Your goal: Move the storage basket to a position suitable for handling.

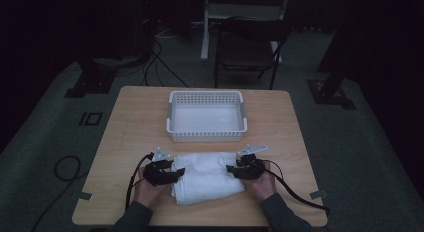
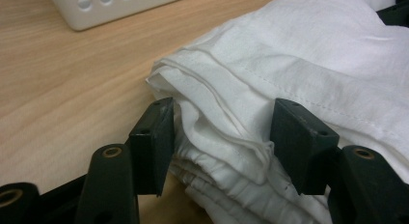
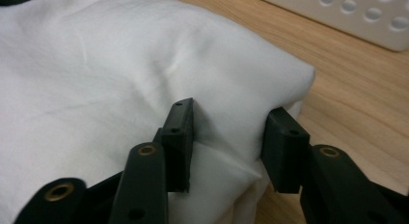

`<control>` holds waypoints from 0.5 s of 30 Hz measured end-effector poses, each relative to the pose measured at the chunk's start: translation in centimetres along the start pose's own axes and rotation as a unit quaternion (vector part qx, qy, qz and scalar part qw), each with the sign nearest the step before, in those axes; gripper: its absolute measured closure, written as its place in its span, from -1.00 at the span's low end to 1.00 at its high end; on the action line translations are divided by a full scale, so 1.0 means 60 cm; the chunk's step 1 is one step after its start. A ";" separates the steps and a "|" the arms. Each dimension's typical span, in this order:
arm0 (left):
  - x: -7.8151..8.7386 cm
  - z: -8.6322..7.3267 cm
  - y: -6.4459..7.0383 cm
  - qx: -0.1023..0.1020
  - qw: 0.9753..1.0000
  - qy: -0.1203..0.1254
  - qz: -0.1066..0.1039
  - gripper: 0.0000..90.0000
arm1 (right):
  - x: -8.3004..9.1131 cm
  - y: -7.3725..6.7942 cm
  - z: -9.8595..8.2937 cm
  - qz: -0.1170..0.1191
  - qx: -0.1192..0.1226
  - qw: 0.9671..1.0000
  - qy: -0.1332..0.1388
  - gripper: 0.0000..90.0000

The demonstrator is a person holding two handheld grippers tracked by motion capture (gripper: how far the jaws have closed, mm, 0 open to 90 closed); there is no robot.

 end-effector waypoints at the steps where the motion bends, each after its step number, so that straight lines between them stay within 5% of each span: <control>1: -0.002 0.003 -0.002 0.000 1.000 0.001 0.000 -0.04 | -0.001 0.002 0.001 -0.006 -0.001 1.000 0.000 0.33; 15: -0.029 0.051 -0.048 -0.008 1.000 0.018 0.023 -0.01 | -0.025 0.031 0.025 -0.022 -0.034 0.999 0.009 0.32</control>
Point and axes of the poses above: each handheld gripper's, and its own axes: x roughly backward along the jaws, z roughly out of its top, y roughly to its right, the point moved 10 cm from there along -x, roughly forward along the jaws, and after that the axes turned 13 degrees about -z, right-handed, at the moved point
